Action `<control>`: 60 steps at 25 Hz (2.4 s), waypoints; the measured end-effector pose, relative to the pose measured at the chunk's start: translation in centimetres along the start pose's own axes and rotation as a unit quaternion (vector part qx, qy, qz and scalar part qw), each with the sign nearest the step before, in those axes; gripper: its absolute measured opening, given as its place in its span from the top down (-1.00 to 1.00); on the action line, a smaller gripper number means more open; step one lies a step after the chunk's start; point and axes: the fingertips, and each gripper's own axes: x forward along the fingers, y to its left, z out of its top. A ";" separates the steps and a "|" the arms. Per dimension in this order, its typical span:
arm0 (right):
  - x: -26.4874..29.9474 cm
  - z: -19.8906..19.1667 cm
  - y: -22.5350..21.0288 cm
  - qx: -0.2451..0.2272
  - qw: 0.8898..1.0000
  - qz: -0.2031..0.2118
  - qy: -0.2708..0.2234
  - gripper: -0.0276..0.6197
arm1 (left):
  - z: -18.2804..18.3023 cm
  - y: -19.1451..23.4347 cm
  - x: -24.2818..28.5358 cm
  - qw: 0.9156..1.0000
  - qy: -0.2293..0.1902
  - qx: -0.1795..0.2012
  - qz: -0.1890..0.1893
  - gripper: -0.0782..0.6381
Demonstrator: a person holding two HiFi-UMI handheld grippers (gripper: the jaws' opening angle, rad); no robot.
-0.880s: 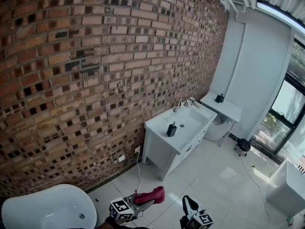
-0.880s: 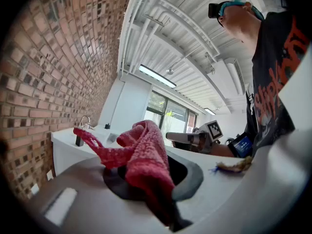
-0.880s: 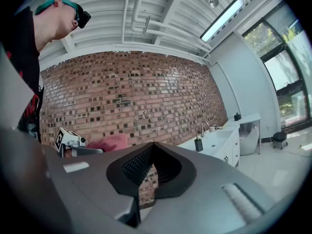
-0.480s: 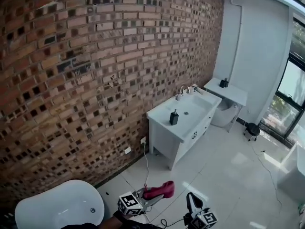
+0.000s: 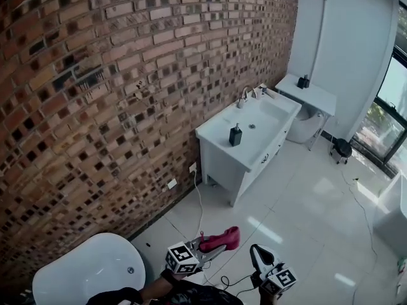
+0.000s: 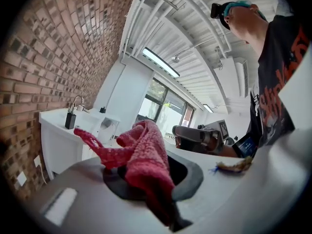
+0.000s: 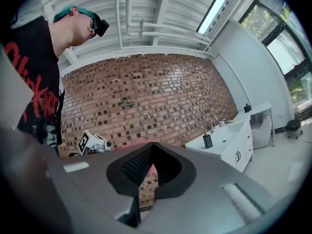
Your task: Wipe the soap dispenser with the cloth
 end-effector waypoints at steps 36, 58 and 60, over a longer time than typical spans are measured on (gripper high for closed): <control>34.1 4.6 -39.2 0.036 0.995 0.017 0.088 0.91 | 16.6 44.4 18.0 0.983 -0.028 -0.015 0.181 0.63; 55.2 -11.2 -51.1 -0.048 0.945 -0.107 0.306 0.07 | 19.5 67.3 15.6 0.971 -0.043 -0.068 0.227 0.64; 56.9 -13.0 -52.5 -0.069 0.931 -0.120 0.336 -0.12 | 20.0 68.6 14.3 0.966 -0.062 -0.068 0.241 0.64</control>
